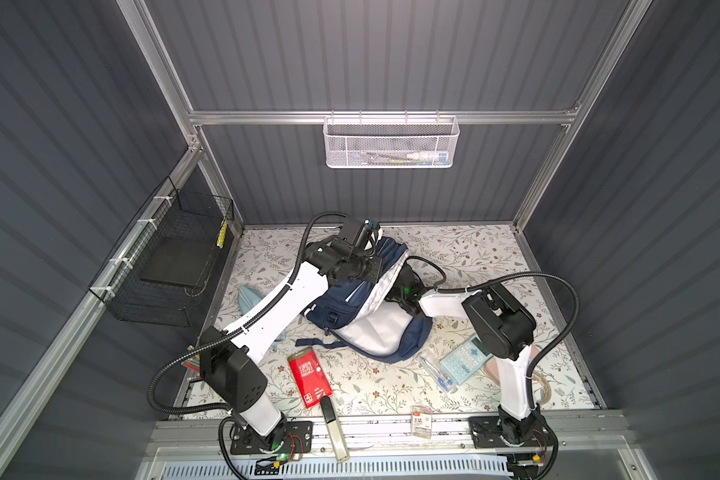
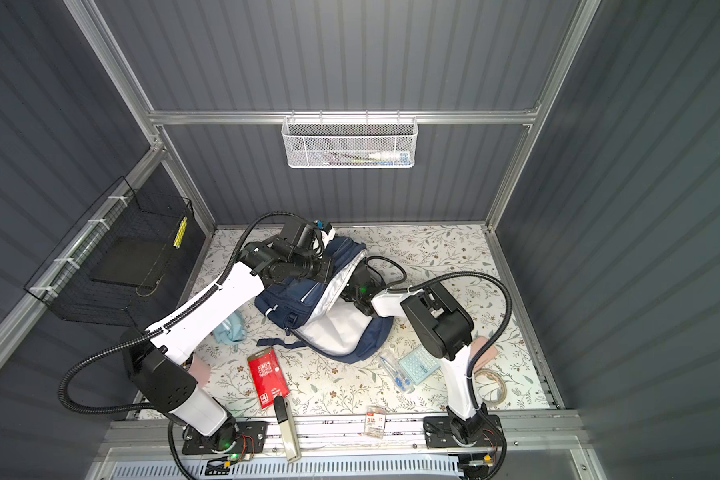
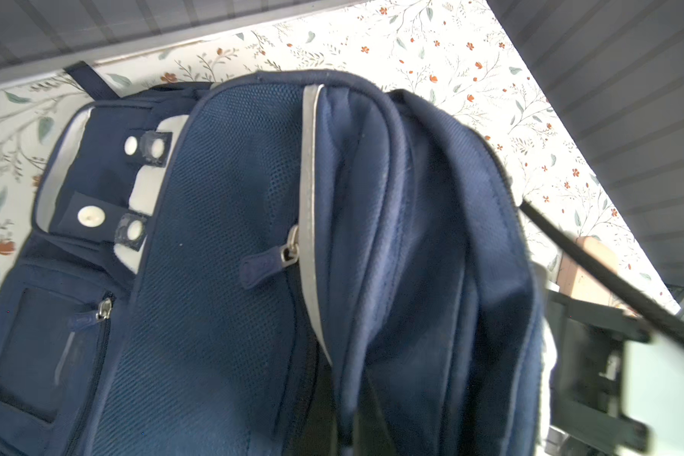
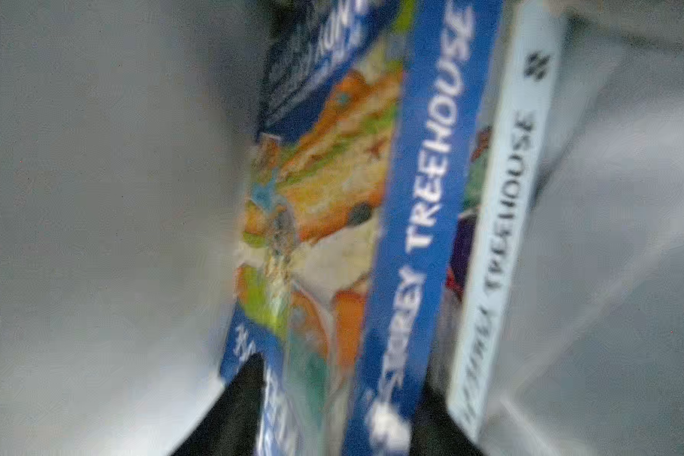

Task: Pack the student bag
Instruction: 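Lower the blue book into the backpack beside the other book with the right gripper, then release the book and withdraw the right gripper while left lets go of the bag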

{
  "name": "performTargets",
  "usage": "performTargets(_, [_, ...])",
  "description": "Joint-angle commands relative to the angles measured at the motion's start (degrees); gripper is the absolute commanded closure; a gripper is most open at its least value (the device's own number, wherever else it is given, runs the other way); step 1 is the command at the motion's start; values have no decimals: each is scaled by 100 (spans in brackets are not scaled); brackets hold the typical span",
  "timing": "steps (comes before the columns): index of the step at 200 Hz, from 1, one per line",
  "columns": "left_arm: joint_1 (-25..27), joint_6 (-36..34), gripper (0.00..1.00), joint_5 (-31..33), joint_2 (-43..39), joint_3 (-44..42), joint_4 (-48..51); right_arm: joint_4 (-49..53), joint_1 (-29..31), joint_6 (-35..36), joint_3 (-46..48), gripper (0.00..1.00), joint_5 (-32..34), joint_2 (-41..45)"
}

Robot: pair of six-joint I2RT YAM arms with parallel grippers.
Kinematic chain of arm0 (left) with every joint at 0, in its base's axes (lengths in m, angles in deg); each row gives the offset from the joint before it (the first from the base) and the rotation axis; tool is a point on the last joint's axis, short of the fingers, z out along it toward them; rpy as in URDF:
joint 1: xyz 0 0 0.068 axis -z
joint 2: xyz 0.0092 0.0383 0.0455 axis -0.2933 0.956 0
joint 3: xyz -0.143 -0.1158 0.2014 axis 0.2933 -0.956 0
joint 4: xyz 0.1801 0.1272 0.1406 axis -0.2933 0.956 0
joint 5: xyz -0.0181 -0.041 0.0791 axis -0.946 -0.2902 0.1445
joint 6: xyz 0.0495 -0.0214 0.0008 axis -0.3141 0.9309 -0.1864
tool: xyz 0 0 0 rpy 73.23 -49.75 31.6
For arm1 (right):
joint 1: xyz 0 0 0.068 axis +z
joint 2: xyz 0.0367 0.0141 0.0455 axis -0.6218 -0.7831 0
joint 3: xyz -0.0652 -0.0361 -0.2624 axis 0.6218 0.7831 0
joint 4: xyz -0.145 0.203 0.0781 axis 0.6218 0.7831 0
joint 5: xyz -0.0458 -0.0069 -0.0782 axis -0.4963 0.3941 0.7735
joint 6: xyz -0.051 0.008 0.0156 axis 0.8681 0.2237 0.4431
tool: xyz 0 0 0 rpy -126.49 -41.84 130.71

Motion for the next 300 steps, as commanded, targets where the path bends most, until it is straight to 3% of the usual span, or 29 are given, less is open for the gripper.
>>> performTargets(1, [24, 117, 100, -185, -210, -113, -707, 203, -145, 343, 357, 38, -33, 598])
performTargets(48, [24, 509, 100, -251, 52, -845, -1528, 618, -224, 337, 2060, 35, -51, 1988])
performTargets(70, [28, 639, 100, -253, 220, -1072, -1818, 772, -234, 392, 3030, 36, 288, 2913])
performTargets(102, [66, 673, 100, -99, 492, -1169, -1966, 1921, -148, 761, 3726, 36, 848, 4631])
performTargets(110, [119, 638, 89, 0, 538, -1169, -1956, 2280, -89, 853, 3769, 36, 966, 5031])
performTargets(125, [138, 703, 52, -10, 527, -1169, -2048, 2808, 103, 1022, 3813, 33, 1088, 5673])
performTargets(143, [130, 795, 42, -97, 335, -1406, -2154, 3176, 248, 1097, 3855, 32, 791, 5989])
performTargets(155, [121, 794, 31, -52, 144, -1415, -2089, 3221, 418, 1108, 3878, 32, 612, 6037])
performTargets(172, [78, 829, 9, -26, -197, -1505, -2005, 3293, 913, 1110, 3752, 32, 894, 5871])
performTargets(182, [35, 917, 1, -30, -441, -1653, -1990, 3122, 1144, 1119, 3650, 31, 980, 5580])
performTargets(214, [-386, 1351, 0, -215, -1451, -2440, -2050, 2253, 1641, 1037, 3101, 32, 794, 4079])
performTargets(238, [-880, 1686, 0, -327, -2210, -3249, -2125, 2208, 1747, 1048, 2580, 33, 829, 3127])
performTargets(268, [-1091, 2010, 0, -268, -2832, -4203, -2228, 1016, 745, 401, 3176, 45, -148, 2755])
performTargets(300, [-1092, 2160, 0, -325, -2937, -4808, -2378, 1815, 106, 1008, 3101, 50, -54, 2982])
